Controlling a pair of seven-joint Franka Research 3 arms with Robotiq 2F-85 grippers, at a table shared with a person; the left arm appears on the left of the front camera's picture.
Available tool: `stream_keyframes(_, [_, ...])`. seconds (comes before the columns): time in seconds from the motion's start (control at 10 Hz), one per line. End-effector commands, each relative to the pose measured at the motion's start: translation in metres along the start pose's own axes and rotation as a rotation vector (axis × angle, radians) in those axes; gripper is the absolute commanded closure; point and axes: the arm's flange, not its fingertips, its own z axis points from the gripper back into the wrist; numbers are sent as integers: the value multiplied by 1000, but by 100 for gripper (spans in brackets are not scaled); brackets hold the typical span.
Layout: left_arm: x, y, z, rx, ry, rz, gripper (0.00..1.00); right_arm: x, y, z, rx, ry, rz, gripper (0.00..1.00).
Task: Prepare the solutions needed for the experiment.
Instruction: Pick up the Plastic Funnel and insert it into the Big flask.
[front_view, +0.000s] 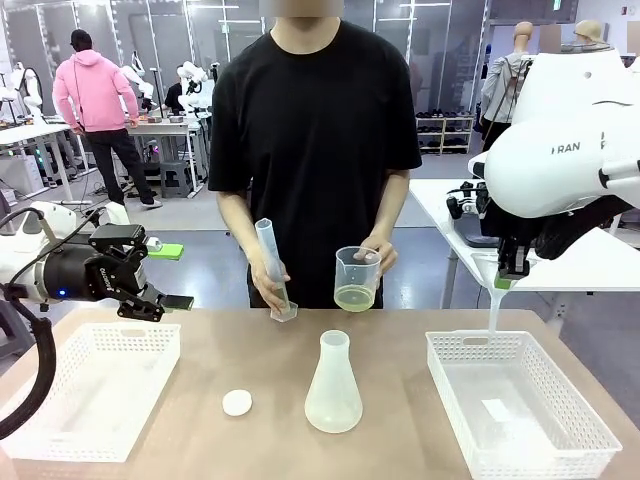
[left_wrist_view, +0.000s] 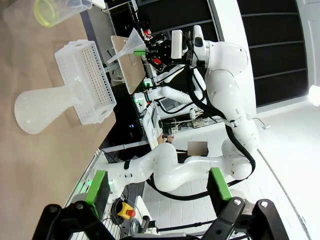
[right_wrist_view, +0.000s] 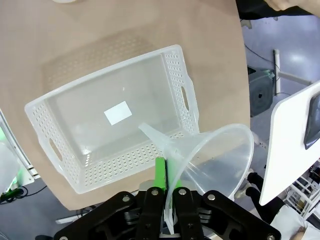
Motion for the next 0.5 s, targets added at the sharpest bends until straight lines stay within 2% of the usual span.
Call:
stream_keyframes(0.0, [0, -2, -1, -15, 1, 0, 0, 0, 1, 0, -1, 1, 1, 97])
stream_keyframes(0.1, [0, -2, -1, -15, 1, 0, 0, 16, 4, 4, -77, -19, 129, 97])
stream_keyframes(0.2, [0, -2, -1, -15, 1, 0, 0, 37, 12, 15, -115, -85, 246, 97])
stream_keyframes(0.4, [0, -2, -1, -15, 1, 0, 0, 67, 32, 36, -185, -163, 407, 97])
